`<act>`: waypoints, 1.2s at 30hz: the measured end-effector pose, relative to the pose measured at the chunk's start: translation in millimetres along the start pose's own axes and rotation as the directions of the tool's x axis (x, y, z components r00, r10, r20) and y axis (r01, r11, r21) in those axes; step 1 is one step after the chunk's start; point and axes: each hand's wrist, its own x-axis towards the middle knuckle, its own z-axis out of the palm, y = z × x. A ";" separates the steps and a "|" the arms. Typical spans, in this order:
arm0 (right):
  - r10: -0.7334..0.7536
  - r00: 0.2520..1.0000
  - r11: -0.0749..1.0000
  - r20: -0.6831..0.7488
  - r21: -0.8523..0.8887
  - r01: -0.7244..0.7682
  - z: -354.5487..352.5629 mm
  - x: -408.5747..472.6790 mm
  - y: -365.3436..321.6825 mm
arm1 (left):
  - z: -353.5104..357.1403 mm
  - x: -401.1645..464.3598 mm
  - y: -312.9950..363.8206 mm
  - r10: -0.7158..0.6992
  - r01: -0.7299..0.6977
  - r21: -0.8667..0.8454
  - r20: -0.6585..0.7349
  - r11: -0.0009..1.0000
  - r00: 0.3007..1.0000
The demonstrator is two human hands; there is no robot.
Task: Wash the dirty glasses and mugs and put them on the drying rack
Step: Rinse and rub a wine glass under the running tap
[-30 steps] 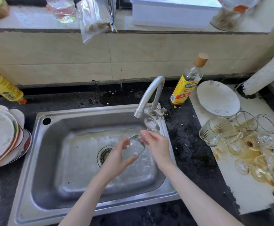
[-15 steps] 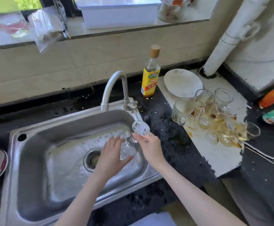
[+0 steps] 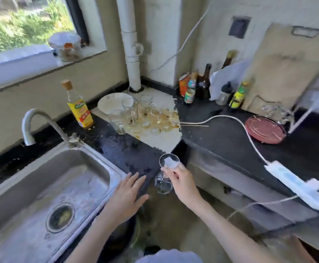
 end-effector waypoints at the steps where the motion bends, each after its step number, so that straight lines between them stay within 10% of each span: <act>1: 0.027 0.998 1.000 -0.051 0.008 -0.027 -16.7 -21.5 9.8 | 3.2 -5.5 22.3 0.055 -0.055 0.012 0.015 0.998 0.998; 11: 0.265 0.832 0.963 -0.488 0.182 -0.200 -155.5 -257.5 79.5 | 59.3 -66.2 231.6 0.597 -0.615 0.170 0.149 0.770 0.789; 22: 0.378 0.559 0.920 -0.738 0.232 -0.316 -272.2 -404.8 151.0 | 111.9 -70.3 416.0 0.807 -0.872 0.091 0.342 0.481 0.482; 36: 0.451 0.470 0.861 -0.759 0.230 -0.454 -496.3 -400.3 261.8 | 152.5 39.8 651.8 0.842 -0.861 0.009 0.199 0.509 0.501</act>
